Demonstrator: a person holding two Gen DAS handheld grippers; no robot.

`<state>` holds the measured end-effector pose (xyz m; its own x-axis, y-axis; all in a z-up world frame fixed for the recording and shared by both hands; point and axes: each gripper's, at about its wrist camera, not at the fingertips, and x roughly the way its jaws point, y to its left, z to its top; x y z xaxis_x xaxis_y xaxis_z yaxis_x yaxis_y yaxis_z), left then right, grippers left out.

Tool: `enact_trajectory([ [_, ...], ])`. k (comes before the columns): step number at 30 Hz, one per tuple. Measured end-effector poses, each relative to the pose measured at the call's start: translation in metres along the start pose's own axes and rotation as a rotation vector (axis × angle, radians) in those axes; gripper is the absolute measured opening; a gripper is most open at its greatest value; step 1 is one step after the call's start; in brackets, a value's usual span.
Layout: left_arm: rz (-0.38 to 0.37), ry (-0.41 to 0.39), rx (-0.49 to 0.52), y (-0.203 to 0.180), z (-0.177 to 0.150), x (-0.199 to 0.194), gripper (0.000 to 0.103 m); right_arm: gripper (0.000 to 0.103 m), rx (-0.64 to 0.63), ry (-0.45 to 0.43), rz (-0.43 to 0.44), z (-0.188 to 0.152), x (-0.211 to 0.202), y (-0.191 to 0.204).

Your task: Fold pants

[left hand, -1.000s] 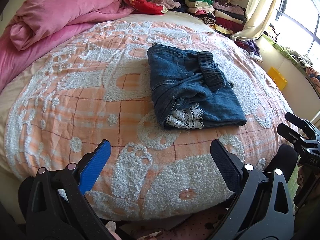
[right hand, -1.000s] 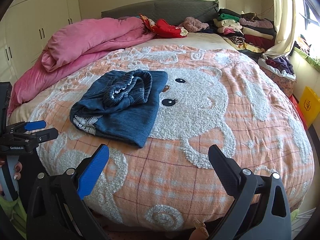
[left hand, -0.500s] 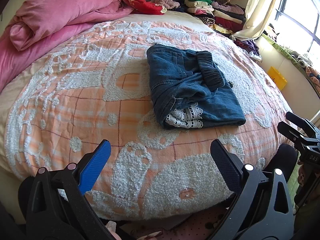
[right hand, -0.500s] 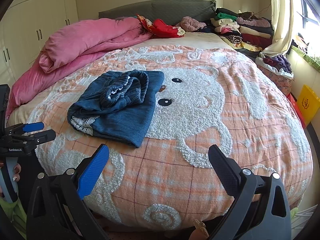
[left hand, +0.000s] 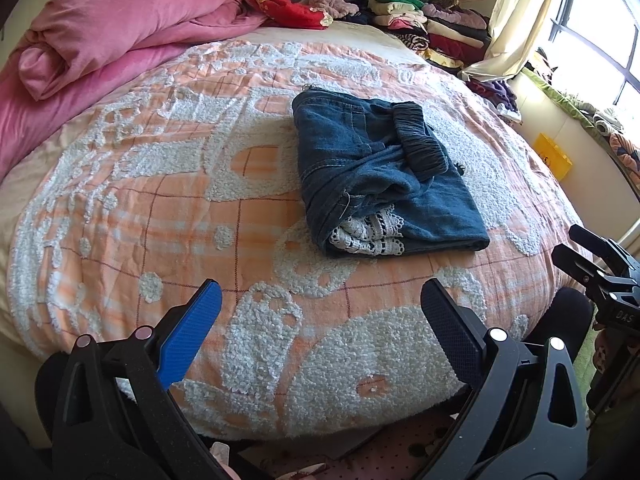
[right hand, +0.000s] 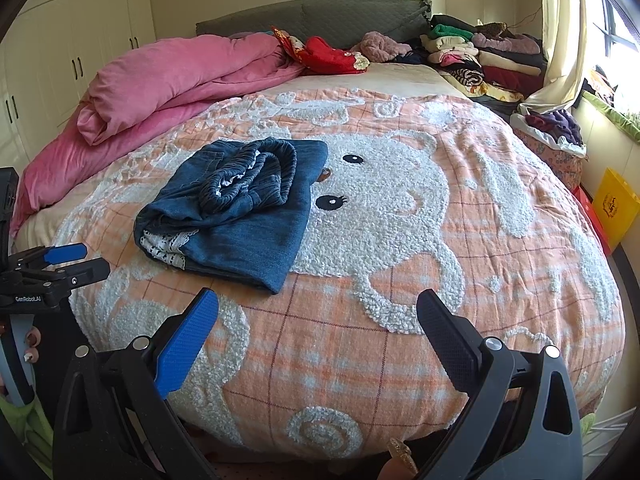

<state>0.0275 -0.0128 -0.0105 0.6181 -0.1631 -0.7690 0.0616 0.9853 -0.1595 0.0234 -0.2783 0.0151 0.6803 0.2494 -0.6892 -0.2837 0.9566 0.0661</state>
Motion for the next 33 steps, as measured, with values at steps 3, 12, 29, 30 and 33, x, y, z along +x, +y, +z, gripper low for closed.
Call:
enact_trajectory([
  [3,-0.001,0.002,-0.002,0.001,0.000,0.000,0.093,0.099,0.002,0.002,-0.003,0.000,0.000,0.000],
  [12,-0.003,0.000,0.002,0.000,0.000,-0.001,0.093,0.099,0.003,0.003,-0.010,-0.002,0.002,0.000],
  [29,0.007,0.003,-0.057,0.028,0.002,-0.002,0.093,0.099,0.055,-0.007,-0.063,0.004,0.002,-0.015],
  [30,0.031,0.001,-0.083,0.038,0.004,-0.001,0.093,0.099,0.069,-0.010,-0.077,0.005,0.002,-0.020],
  [33,0.141,0.007,-0.141,0.070,0.013,0.004,0.093,0.099,0.104,-0.013,-0.111,0.012,0.003,-0.037],
])
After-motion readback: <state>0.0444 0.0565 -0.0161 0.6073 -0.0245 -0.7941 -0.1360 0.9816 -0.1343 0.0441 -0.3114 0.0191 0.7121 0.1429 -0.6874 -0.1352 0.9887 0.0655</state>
